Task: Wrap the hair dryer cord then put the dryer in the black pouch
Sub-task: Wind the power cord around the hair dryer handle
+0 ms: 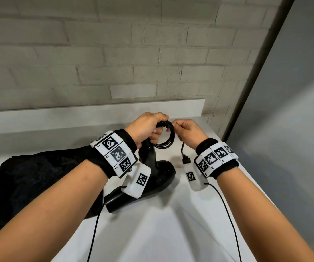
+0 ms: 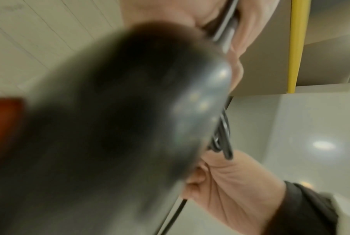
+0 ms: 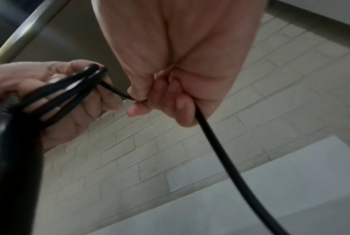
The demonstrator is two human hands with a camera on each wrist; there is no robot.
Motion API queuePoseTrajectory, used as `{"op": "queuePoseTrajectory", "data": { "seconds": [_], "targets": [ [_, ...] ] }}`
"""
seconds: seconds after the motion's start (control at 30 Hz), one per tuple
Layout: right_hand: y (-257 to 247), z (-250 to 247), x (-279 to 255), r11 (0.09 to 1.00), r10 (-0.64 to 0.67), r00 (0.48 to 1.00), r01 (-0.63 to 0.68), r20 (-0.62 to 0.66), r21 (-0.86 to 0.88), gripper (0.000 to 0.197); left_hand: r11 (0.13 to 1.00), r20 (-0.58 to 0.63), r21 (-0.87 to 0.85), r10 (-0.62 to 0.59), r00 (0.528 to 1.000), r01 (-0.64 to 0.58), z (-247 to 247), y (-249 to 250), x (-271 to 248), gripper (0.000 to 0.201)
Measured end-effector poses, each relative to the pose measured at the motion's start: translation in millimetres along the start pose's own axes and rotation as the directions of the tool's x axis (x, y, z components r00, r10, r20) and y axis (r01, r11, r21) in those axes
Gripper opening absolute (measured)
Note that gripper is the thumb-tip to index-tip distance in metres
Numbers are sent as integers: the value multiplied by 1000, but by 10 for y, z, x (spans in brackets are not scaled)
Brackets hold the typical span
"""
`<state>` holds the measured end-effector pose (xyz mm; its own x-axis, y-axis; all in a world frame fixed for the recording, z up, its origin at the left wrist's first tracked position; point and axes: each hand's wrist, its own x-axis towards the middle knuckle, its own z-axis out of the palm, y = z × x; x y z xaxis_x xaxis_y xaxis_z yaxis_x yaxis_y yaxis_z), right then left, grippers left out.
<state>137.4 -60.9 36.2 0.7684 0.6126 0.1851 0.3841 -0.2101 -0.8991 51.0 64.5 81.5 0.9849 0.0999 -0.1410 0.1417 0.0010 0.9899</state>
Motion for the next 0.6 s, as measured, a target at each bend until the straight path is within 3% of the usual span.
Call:
{"op": "queuePoseTrajectory", "data": {
  "seconds": [0.13, 0.3, 0.43, 0.6],
  "targets": [
    [-218, -48, 93, 969, -62, 992, 33, -112, -244, 20, 1000, 17, -12, -25, 1000, 25, -25, 16, 10, 35],
    [-427, -36, 145, 895, -218, 951, 105, -220, -434, 21, 1000, 19, 28, -10, 1000, 9, -26, 22, 5, 27],
    [-538, -6, 115, 870, -256, 939, 120, -229, -478, 21, 994, 38, 109, 10, 999, -14, -28, 19, 5, 31],
    [-558, 62, -26, 913, -290, 907, 167, -306, -371, 20, 998, -61, 4, 58, 996, -58, -52, -10, 26, 38]
  ]
}}
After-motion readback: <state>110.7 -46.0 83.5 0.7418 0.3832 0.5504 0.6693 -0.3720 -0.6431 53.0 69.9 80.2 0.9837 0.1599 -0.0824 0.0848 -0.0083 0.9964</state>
